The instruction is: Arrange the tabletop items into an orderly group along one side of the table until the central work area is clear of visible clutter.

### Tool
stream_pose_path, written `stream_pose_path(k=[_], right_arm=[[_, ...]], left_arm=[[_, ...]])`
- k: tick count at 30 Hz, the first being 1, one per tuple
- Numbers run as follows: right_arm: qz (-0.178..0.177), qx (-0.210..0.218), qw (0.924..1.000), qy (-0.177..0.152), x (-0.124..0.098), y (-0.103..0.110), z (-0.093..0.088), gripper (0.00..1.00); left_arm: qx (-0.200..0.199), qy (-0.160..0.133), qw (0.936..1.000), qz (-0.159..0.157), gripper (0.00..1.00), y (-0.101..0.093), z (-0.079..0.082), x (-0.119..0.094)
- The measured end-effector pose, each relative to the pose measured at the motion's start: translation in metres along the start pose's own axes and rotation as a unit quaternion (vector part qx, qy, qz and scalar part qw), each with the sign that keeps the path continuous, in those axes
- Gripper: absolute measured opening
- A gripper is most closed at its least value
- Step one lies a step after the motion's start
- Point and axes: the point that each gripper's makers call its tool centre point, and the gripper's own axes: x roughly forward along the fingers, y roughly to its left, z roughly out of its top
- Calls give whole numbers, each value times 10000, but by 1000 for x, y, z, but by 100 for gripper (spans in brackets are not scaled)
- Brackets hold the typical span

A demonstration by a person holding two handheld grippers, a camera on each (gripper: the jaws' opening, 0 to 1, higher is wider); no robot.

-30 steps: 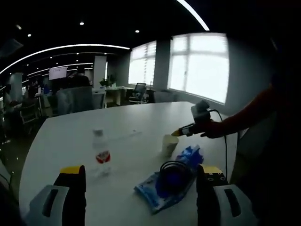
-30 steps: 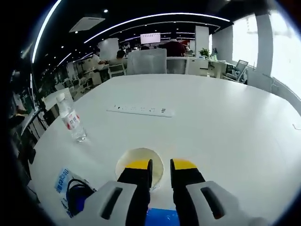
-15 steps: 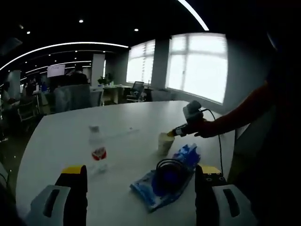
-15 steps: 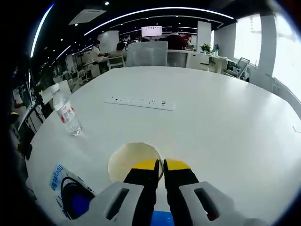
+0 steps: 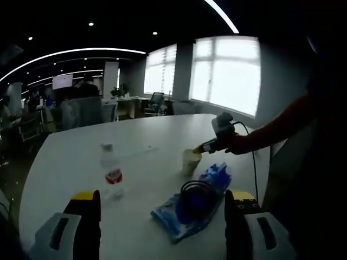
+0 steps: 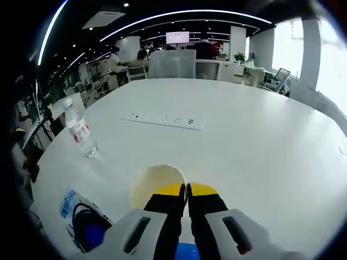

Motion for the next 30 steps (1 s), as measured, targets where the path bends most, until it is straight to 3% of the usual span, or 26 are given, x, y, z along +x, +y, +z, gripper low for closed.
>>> stream_pose_path(k=[11,21,30], right_arm=[[182,171,9990,-367,-6,10,34,0],[514,4,9975,-485,2,43,63,0],[873,-90,9951,-448,14,79,76,0]], left_arm=[[154,114,9998,-22,99,-7,2,3],[175,136,9998,3,99,-3,1,-1],[153,182,9997,54,99,4,-4,-4]])
